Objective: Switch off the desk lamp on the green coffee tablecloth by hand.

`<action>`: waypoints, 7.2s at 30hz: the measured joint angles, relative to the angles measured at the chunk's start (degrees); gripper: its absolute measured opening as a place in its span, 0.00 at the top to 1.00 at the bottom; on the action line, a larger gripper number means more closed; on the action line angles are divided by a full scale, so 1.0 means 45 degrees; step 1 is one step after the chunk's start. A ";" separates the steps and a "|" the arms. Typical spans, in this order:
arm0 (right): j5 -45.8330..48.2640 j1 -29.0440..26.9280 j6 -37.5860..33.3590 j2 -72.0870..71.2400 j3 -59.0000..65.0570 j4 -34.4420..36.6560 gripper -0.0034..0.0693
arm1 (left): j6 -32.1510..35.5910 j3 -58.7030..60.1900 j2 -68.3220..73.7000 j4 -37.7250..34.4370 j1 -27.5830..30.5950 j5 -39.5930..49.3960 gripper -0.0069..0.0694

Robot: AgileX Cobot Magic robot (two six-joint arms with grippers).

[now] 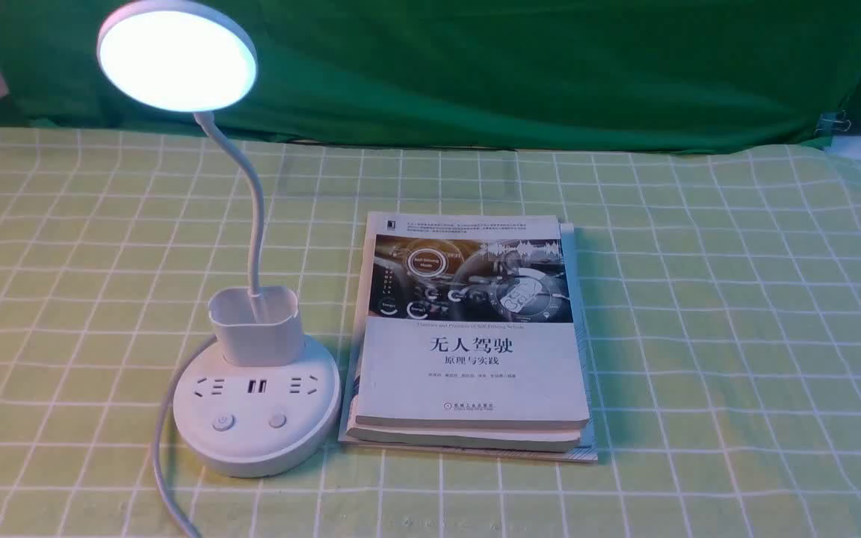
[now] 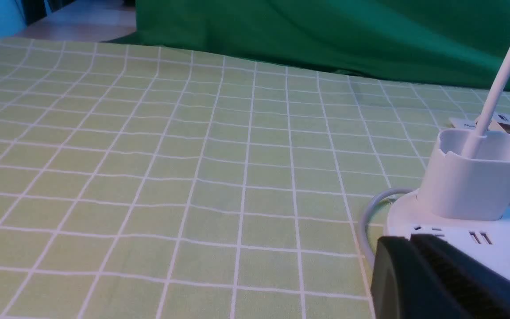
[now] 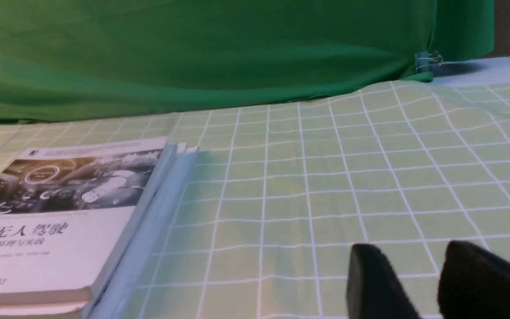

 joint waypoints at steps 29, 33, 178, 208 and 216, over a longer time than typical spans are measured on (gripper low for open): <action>-0.0020 0.0000 -0.0004 0.0000 0.0000 0.0000 0.62 | -0.0984 0.0000 0.0000 -0.5560 0.0000 -0.2062 0.91; -0.0020 0.0000 -0.0004 0.0000 0.0000 0.0000 0.62 | -0.1422 0.0000 0.0000 -0.7509 0.0000 -0.2761 0.91; -0.0011 0.0000 0.0005 0.0000 0.0000 0.0000 0.63 | 0.0411 -1.2864 2.0417 -0.0801 -0.5826 0.7727 0.91; 0.0003 0.0000 -0.0006 0.0000 0.0000 0.0000 0.62 | 0.0501 -0.2378 0.6242 -0.1008 -0.5826 -0.3057 0.91; -0.0008 0.0000 -0.0006 0.0000 0.0000 0.0000 0.62 | 0.0768 -0.2268 0.6024 -0.0613 -0.5758 -0.3585 0.91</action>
